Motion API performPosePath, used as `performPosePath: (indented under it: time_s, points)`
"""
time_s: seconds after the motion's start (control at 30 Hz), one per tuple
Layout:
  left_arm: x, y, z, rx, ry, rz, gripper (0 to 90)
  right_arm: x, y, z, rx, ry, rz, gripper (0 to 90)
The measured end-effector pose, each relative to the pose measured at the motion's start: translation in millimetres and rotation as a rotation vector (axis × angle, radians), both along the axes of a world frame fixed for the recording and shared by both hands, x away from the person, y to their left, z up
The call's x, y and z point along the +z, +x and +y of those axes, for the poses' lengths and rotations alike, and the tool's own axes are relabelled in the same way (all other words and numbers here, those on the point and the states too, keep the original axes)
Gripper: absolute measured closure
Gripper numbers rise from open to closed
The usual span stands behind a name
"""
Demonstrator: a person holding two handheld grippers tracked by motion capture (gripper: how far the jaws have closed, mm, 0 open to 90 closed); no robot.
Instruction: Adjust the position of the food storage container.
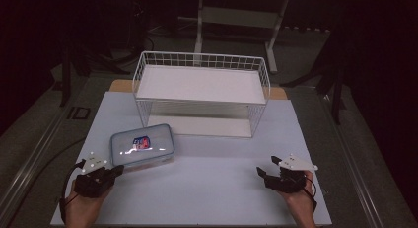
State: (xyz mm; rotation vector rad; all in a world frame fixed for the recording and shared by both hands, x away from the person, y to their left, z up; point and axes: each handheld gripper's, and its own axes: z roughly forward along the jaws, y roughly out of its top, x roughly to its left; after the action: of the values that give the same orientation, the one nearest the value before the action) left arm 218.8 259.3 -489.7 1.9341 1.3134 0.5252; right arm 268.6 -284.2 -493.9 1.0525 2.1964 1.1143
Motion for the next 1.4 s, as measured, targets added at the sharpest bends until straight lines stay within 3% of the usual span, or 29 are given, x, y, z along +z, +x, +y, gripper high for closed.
performPosePath:
  time_s: [0.2,0.27,0.37,0.57,0.63,0.8,0.9,1.07,1.1,1.23,1.27,1.4]
  points:
    - [-0.7,12.8,12.4,0.062,0.016,-0.015,89.5,0.3,-0.3,-0.7,-0.002,0.002,0.001,29.9]
    - [0.0,14.2,14.4,0.062,0.007,-0.021,89.5,0.3,-0.3,-0.8,-0.002,0.002,0.000,29.9]
    - [2.6,17.6,17.5,0.070,0.034,-0.050,89.6,-0.4,0.1,-0.5,0.000,0.000,0.003,29.9]
    - [3.1,20.7,21.8,0.083,0.038,-0.063,89.6,-0.8,0.1,-0.1,0.002,-0.001,0.005,29.9]
    - [7.4,23.3,25.7,0.110,0.041,-0.081,89.5,-1.1,0.3,-0.1,0.002,-0.002,0.006,29.9]
    - [13.2,42.3,37.8,0.155,0.022,-0.096,89.2,-1.3,0.6,0.3,0.001,-0.003,0.008,29.9]
    - [13.4,63.7,44.9,0.186,0.024,-0.111,89.2,-0.8,0.6,-0.8,0.000,-0.001,0.005,29.9]
    - [7.0,78.1,53.3,0.219,0.007,-0.087,89.2,-0.3,0.5,-2.4,-0.005,0.005,0.004,29.9]
    - [1.4,82.9,56.3,0.223,0.006,-0.062,89.1,-0.2,0.4,-2.6,-0.003,0.005,0.003,29.9]
    - [-4.3,89.3,54.8,0.184,0.005,-0.050,89.1,-0.4,0.5,-2.3,-0.002,0.005,0.004,29.9]
    - [-4.8,90.0,53.7,0.186,0.021,-0.049,89.4,-0.4,0.5,-2.2,-0.002,0.004,0.004,29.9]
    - [-6.1,89.8,53.5,0.195,-0.003,-0.038,89.7,-0.6,0.8,-1.9,-0.001,0.004,0.003,29.9]
